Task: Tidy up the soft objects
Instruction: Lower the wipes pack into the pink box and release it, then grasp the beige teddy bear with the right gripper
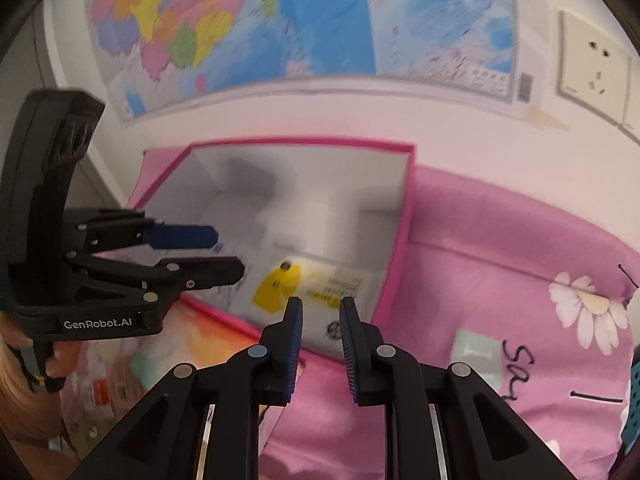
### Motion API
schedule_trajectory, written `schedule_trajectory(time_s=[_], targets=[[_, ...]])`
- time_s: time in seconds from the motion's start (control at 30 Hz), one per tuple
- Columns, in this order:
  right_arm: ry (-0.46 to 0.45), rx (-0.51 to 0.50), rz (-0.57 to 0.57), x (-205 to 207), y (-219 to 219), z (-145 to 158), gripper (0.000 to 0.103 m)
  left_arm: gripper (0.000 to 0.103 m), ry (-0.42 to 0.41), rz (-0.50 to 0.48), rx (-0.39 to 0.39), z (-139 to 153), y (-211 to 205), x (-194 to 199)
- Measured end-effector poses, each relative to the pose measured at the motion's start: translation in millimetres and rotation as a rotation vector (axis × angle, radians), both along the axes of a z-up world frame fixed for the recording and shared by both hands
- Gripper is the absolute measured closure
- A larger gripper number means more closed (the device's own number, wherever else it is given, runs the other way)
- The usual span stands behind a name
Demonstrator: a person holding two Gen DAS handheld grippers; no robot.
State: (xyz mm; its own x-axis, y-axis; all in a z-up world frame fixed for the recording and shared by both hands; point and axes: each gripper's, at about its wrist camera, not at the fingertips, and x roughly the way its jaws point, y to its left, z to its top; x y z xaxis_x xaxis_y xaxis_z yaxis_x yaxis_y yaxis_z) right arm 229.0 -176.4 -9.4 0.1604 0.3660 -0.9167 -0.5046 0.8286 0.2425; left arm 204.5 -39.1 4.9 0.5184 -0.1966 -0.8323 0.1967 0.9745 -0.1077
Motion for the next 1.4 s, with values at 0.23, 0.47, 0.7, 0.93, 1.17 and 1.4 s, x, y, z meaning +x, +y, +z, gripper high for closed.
schedule_trajectory(time_s=[0.23,0.47,0.7,0.93,1.17,1.4], targets=[[0.062,0.051,-0.007,0,-1,0,0.084,0.056,-0.014,-0.006,-0.009,2,2,-13],[0.015,0.124,-0.048,-18,-19,23,0.073,0.055,-0.124,-0.026,-0.010,21,1,-53],[0.097,0.167,-0.031,-69,-54,27,0.059,0.046,-0.114,-0.233,-0.060,15,-17,-111],[0.237,0.136,-0.076,-98,-73,-13,0.056,0.046,0.035,-0.289,-0.097,-29,-28,-127],[0.265,0.167,-0.093,-99,-74,-28,0.058,0.046,0.137,-0.290,-0.160,-50,-26,-129],[0.231,0.159,-0.062,-108,-70,-21,0.090,0.051,0.182,-0.315,-0.174,-57,-37,-127]])
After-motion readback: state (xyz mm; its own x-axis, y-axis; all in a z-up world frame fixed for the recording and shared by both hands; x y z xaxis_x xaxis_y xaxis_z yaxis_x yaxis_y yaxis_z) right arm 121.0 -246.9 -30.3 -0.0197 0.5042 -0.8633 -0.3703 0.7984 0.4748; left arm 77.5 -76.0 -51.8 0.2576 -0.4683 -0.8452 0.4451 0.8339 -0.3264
